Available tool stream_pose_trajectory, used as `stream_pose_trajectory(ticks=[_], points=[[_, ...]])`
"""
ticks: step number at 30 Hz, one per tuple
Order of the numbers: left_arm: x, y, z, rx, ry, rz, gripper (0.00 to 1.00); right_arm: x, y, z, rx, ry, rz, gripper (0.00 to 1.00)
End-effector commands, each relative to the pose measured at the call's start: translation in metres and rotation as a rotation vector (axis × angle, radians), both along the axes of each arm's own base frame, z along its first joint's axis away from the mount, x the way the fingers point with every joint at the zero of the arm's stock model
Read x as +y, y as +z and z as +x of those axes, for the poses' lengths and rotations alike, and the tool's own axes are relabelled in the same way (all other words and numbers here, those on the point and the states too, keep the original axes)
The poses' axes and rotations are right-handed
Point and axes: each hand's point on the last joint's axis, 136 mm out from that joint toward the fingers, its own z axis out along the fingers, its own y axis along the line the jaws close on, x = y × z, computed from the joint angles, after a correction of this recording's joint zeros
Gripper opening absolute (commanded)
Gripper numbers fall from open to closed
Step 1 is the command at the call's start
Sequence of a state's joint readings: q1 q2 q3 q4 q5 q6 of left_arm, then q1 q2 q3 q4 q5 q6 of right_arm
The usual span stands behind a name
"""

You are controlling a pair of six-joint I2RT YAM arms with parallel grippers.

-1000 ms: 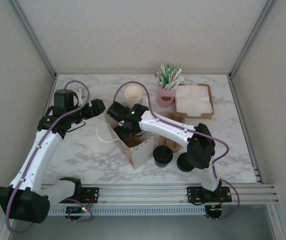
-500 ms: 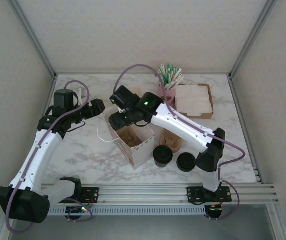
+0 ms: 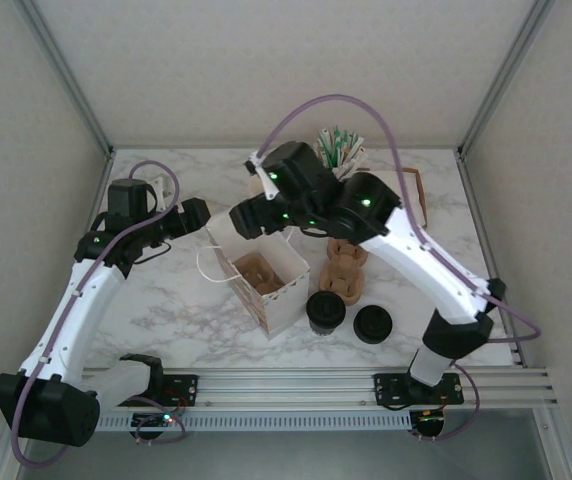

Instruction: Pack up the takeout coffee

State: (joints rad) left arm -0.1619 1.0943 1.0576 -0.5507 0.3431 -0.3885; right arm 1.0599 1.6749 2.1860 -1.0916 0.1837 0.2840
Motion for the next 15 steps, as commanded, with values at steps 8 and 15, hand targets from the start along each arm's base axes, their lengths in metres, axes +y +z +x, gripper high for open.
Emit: stream_pose_trajectory(ticks=[8,15], points=[[-0.004,-0.004,-0.002,0.009,-0.019,0.004,0.85,-0.121,0.016,-0.019,-0.121,-0.222,-0.041,0.99],[-0.003,-0.003,-0.002,0.005,-0.013,0.008,0.85,-0.169,-0.045,-0.039,0.0,-0.342,-0.113,0.98]])
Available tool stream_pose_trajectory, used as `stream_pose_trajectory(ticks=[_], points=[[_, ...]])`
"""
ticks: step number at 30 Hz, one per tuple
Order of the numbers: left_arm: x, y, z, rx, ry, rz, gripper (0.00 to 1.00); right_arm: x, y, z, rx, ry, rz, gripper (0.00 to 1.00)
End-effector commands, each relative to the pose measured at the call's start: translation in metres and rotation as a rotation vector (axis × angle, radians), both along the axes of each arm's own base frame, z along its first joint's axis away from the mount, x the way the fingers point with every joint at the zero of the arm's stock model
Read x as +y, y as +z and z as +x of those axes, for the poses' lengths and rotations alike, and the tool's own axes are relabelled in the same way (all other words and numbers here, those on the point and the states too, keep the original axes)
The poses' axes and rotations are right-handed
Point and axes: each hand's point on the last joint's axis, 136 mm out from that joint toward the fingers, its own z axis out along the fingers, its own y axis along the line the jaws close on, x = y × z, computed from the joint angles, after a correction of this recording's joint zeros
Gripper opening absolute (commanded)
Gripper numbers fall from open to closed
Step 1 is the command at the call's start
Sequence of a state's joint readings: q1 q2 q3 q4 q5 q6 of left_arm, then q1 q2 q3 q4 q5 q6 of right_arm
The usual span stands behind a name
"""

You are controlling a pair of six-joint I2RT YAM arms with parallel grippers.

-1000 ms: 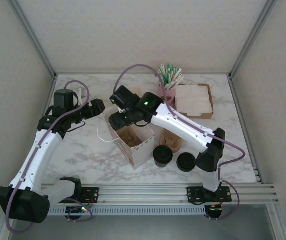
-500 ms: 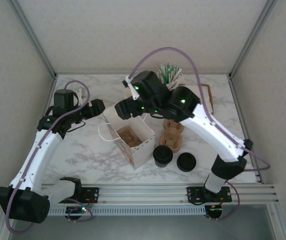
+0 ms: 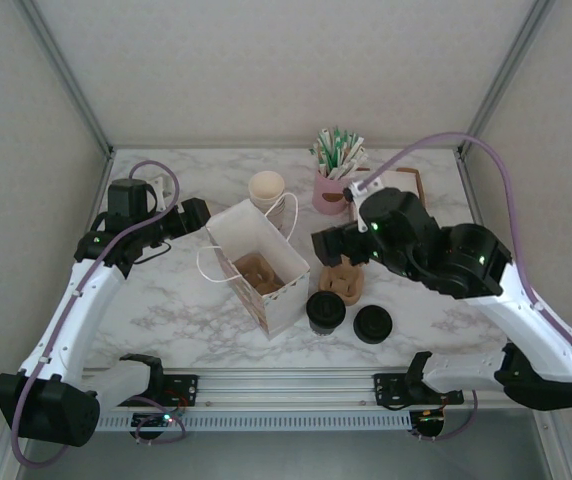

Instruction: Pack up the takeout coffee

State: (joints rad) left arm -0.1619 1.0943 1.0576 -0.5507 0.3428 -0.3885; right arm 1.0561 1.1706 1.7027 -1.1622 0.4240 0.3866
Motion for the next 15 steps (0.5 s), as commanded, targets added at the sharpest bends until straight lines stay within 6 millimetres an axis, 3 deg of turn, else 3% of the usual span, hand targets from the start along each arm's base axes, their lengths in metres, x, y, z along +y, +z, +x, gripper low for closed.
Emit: stream_pose_trajectory(ticks=[1,4,10,15], points=[[-0.003,-0.003,-0.002,0.006,-0.012,0.007,0.85,-0.024,-0.042,-0.006,0.099,-0.112,-0.069,0.98],[-0.002,-0.004,-0.001,0.007,-0.008,0.005,0.85,-0.027,-0.074,-0.016,0.202,-0.136,-0.089,0.96],[-0.001,-0.005,-0.001,0.011,-0.003,0.008,0.85,-0.011,-0.145,-0.037,0.42,-0.144,-0.093,0.89],[0.0,-0.007,-0.001,0.014,0.003,0.015,0.85,-0.001,-0.181,-0.044,0.478,-0.156,-0.116,0.89]])
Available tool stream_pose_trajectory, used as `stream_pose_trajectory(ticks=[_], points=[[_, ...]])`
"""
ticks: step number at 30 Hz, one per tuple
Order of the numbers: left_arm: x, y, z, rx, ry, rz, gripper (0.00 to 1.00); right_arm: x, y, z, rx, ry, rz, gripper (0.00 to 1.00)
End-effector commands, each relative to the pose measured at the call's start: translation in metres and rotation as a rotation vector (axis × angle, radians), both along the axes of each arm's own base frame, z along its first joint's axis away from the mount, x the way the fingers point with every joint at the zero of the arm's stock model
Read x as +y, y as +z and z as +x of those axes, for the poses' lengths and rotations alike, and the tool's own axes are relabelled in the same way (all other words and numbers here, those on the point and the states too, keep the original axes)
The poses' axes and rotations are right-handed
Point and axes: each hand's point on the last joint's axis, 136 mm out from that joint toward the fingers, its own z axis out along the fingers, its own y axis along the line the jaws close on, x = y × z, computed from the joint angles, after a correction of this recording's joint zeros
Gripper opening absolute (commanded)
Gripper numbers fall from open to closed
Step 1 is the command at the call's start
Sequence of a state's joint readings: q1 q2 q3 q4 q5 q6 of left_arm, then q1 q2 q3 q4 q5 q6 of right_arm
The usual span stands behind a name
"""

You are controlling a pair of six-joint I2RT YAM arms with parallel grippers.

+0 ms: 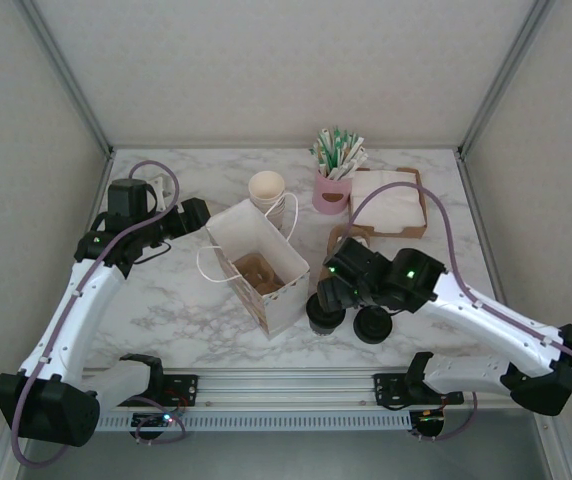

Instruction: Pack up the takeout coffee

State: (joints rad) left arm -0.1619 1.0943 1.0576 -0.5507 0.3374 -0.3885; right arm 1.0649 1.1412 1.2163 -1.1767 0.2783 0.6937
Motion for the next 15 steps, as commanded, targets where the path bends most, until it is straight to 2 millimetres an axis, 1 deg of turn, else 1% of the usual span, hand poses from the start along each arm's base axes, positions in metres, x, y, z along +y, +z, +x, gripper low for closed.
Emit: stream_pose_trajectory(ticks=[1,4,7,11,15], points=[[-0.001,-0.006,-0.001,0.014,-0.001,0.012,0.85,0.019,-0.016,-0.007,0.049,-0.025,0.064,0.89],[0.0,-0.008,-0.001,0.018,0.002,0.016,0.85,0.029,-0.031,-0.01,0.07,-0.019,0.064,0.89],[0.001,-0.008,0.0,0.018,0.007,0.018,0.85,0.031,-0.044,-0.009,0.073,-0.036,0.033,0.89],[0.0,-0.009,0.0,0.021,0.008,0.017,0.85,0.038,-0.059,-0.01,0.083,-0.051,0.033,0.88],[0.001,-0.01,0.0,0.024,0.011,0.019,0.85,0.032,-0.066,-0.008,0.068,-0.079,0.001,0.87]])
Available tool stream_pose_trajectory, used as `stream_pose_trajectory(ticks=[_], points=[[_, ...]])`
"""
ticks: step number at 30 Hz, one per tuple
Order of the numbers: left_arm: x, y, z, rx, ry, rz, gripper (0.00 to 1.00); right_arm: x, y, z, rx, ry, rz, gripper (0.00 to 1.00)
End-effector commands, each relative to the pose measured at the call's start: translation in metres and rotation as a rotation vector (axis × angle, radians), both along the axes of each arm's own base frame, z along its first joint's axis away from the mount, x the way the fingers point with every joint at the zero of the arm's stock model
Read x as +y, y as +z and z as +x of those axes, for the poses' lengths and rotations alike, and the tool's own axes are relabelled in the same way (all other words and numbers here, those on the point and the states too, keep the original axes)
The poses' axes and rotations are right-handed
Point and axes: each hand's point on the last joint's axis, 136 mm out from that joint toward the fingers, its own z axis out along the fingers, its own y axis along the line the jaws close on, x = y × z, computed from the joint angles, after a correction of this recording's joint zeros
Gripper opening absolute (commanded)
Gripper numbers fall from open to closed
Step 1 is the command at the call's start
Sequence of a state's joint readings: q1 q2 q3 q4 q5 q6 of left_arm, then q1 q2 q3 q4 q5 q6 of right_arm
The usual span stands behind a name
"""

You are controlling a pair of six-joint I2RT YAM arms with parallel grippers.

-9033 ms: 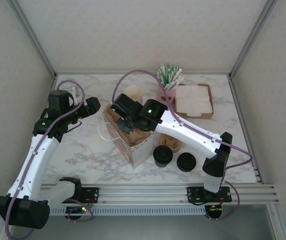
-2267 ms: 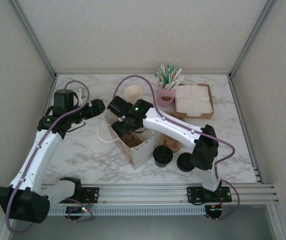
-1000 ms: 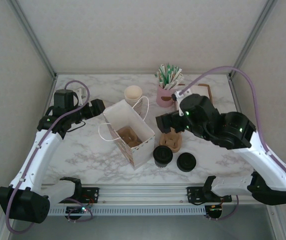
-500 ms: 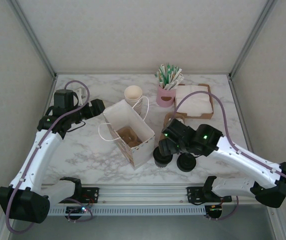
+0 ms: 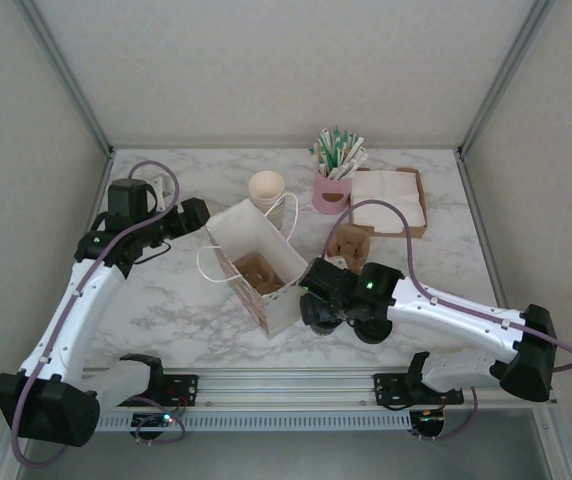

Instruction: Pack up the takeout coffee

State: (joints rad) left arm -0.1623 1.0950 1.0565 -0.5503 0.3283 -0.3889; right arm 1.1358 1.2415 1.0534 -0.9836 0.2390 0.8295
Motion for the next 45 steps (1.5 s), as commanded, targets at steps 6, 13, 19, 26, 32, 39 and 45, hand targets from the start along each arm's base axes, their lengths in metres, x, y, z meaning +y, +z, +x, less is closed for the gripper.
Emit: stream_pose_trajectory(ticks=[6,13,19,26,32,39,45], points=[[-0.001,-0.011,0.001,0.03,0.004,0.013,0.85,0.0,-0.013,0.002,-0.015,-0.049,-0.017,0.85],[-0.001,-0.011,0.001,0.032,0.003,0.014,0.85,0.001,-0.016,0.005,-0.028,-0.041,-0.05,0.84],[-0.001,-0.011,0.001,0.031,0.002,0.014,0.85,-0.001,-0.018,0.007,-0.038,-0.045,-0.084,0.84],[-0.002,-0.012,0.001,0.036,-0.001,0.013,0.85,0.001,-0.017,0.011,-0.052,-0.036,-0.098,0.81],[-0.002,-0.012,0.001,0.036,-0.001,0.014,0.85,-0.003,-0.017,0.007,-0.038,-0.023,-0.12,0.74],[-0.002,-0.013,0.001,0.037,-0.004,0.014,0.85,-0.009,-0.01,-0.005,-0.002,0.012,-0.101,0.73],[-0.002,-0.013,0.001,0.039,-0.004,0.015,0.85,-0.013,-0.01,-0.012,0.025,0.018,-0.083,0.74]])
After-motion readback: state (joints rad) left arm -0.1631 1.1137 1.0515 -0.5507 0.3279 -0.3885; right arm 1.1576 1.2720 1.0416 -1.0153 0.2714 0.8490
